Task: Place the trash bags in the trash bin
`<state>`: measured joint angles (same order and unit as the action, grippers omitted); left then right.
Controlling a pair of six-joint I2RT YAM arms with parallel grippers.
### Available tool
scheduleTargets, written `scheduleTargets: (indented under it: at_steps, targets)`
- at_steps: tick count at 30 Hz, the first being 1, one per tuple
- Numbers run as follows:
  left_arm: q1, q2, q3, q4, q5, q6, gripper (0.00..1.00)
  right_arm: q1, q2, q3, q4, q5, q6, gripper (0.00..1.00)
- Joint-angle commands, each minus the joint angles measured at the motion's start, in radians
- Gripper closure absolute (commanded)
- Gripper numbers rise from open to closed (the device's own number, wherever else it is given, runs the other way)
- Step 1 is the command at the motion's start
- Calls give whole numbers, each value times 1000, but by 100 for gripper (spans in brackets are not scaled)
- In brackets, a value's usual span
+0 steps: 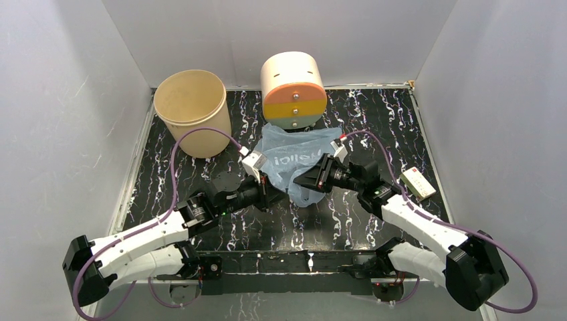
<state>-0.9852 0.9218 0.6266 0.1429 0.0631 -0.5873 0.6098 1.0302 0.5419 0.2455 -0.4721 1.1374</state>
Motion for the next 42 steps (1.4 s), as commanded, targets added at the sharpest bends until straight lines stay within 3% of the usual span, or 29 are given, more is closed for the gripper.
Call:
scheduleTargets:
  at_steps: [1,8,12,19,25,28,33,38,42]
  targets:
    - [2,-8,36,-56,-13,31,100,-4,22,27,93,-50,-5,67]
    - [3,-29,3,-11,-35,8,100,6,148,60,-7,-258,-210,48]
    - [2,-13,11,-18,-25,12,100,59,100,-22,22,-142,-314,41]
    - [3,-26,-28,-42,-43,-4,100,231,-246,-283,216,92,-607,40]
    - [2,-19,-65,-41,-40,-15,100,234,-587,-417,39,153,-774,32]
    - [1,-8,-77,-26,-32,-21,100,234,-646,-465,-19,172,-765,32]
    - [2,15,-89,-3,-34,-31,100,234,-580,-504,128,-4,-748,30]
    - [1,25,-94,4,-47,-40,100,237,-340,-435,159,-34,-819,31]
    - [2,34,-98,5,-50,-41,100,281,-226,-444,334,-29,-880,31]
